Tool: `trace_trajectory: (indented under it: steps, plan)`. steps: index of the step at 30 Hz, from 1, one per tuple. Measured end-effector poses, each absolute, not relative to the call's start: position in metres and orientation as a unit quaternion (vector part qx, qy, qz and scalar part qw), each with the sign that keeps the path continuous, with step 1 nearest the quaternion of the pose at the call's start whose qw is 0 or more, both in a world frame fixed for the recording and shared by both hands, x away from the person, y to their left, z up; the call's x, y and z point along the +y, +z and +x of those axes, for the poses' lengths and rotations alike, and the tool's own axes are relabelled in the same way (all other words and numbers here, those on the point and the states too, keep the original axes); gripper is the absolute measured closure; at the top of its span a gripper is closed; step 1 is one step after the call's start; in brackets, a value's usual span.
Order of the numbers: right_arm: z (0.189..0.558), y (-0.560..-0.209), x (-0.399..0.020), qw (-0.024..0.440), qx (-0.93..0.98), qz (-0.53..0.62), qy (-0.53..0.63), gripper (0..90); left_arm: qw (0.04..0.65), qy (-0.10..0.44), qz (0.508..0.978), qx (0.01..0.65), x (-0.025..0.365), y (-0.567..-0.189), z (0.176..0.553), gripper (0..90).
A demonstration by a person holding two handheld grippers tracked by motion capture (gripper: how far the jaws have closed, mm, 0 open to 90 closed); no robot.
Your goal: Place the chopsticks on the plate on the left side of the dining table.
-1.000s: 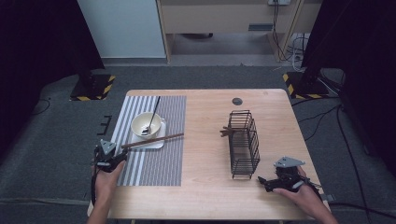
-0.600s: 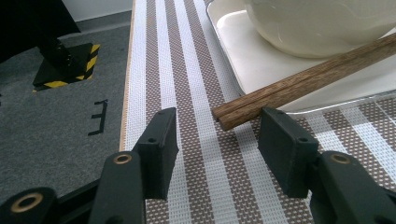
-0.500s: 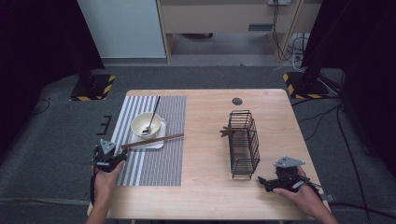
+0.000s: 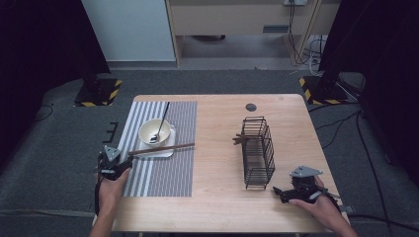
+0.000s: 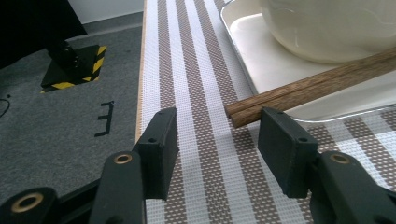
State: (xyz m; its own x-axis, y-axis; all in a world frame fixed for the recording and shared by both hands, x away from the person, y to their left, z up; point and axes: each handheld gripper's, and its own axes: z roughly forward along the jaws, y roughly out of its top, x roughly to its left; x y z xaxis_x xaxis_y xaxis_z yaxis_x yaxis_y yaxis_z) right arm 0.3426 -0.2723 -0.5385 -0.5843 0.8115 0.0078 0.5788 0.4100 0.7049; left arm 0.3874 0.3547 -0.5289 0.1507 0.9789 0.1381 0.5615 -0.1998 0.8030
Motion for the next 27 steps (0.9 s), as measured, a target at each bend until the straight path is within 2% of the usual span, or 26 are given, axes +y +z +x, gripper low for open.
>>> trace_trajectory:
  steps: [27]
  plan:
    - [0.342,-0.538,-0.272,0.171,0.821,0.425,0.340,0.2,0.294,0.349,0.699,0.551,0.359,-0.531,0.398,46.0]
